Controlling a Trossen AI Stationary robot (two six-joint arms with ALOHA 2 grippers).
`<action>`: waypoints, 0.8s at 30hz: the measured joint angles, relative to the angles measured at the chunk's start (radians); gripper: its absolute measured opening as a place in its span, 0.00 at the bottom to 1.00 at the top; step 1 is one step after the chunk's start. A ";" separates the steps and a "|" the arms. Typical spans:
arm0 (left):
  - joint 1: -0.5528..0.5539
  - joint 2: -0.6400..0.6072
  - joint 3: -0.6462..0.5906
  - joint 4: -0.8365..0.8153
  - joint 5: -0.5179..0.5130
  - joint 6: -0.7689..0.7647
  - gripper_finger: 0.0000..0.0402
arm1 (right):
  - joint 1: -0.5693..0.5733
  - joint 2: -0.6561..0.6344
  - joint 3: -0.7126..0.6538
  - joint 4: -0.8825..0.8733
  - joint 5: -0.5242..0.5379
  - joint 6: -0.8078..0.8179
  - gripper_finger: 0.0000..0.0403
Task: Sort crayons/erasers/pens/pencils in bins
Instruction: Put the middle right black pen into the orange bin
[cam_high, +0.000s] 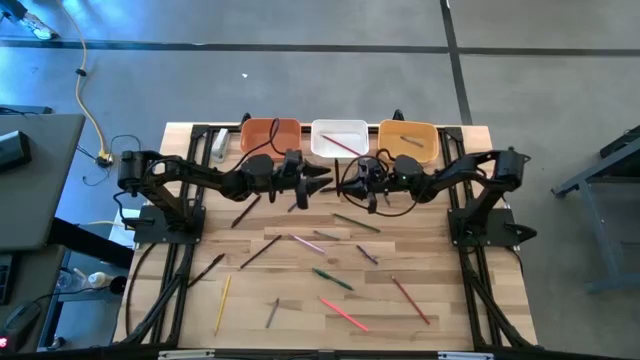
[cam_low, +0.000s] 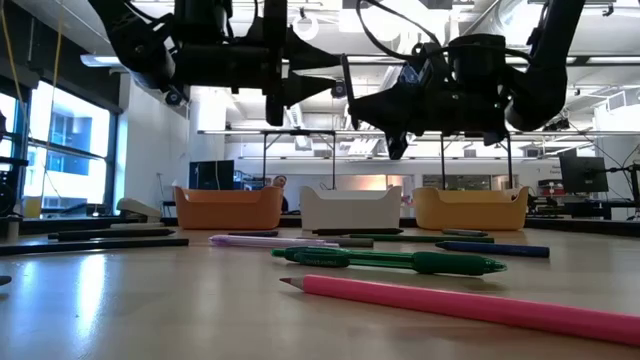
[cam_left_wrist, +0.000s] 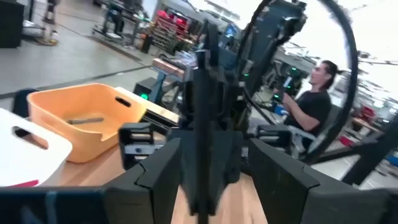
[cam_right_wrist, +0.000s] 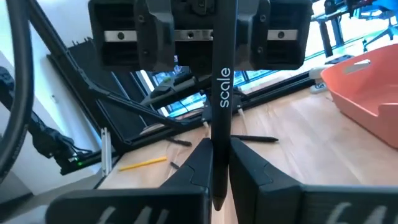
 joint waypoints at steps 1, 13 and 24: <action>0.000 0.000 0.000 -0.007 -0.012 0.000 0.44 | 0.003 0.003 0.005 0.002 0.000 0.003 0.03; 0.001 0.000 0.036 0.001 -0.027 0.018 0.44 | 0.042 0.005 0.015 -0.004 -0.003 0.020 0.03; 0.000 0.000 0.075 0.001 0.025 0.042 0.38 | 0.068 0.005 0.053 -0.042 -0.027 0.014 0.03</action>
